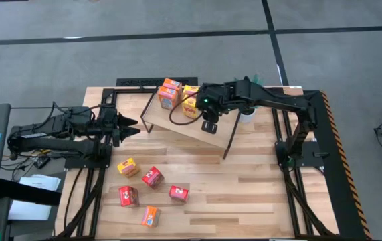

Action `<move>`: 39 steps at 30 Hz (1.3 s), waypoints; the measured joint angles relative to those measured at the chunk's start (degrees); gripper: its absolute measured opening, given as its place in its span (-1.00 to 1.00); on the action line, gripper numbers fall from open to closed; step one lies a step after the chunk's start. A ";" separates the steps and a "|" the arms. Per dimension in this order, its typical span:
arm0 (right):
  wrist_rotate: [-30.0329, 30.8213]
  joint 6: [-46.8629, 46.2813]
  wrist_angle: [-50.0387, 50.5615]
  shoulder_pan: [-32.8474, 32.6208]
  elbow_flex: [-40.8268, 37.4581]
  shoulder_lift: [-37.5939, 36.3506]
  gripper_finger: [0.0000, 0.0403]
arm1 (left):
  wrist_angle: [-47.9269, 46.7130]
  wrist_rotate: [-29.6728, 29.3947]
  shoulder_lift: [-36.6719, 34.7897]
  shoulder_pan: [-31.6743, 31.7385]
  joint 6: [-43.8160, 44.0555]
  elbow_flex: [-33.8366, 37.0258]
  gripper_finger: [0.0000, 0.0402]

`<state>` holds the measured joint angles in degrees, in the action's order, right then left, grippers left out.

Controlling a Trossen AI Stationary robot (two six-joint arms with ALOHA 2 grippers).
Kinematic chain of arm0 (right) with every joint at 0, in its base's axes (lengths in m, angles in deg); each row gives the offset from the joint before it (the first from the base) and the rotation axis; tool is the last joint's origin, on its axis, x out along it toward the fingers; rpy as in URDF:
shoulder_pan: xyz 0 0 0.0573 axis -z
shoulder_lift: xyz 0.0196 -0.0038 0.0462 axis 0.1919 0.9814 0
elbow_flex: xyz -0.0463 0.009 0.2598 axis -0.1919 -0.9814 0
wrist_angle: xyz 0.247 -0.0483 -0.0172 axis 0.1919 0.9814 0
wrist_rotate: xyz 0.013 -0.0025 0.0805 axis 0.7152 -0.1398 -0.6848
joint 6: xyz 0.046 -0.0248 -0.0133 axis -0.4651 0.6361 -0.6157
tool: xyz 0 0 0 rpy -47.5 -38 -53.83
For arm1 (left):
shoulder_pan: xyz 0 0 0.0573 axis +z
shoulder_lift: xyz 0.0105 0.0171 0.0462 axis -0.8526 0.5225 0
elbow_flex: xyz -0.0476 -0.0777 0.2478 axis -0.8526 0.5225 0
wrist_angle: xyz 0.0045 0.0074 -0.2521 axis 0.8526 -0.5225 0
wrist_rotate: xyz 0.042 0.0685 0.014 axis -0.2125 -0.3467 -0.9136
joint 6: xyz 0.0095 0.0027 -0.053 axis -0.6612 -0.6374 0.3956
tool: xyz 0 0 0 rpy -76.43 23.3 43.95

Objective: Stack cereal on shelf
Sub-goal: Put the right yellow cereal box aligned with the other yellow cereal box on the shelf

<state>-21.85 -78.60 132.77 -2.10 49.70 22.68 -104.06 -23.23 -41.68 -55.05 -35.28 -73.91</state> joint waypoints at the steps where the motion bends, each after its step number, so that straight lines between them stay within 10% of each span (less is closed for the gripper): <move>1: 0.00 0.29 -0.62 0.13 -0.26 0.09 -0.43 | 0.00 0.00 0.01 0.00 0.08 0.00 0.50; 9: -0.07 2.56 -4.08 1.78 -0.60 0.02 -0.69 | 0.00 0.00 -0.01 0.00 0.09 0.00 0.50; 39: -0.82 3.01 -4.57 3.35 -0.60 0.04 -0.70 | -0.04 -1.77 0.01 0.00 -0.63 0.00 0.50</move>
<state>-22.67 -75.58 128.20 1.25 49.10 22.72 -104.11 -25.00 -41.67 -55.05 -35.92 -73.91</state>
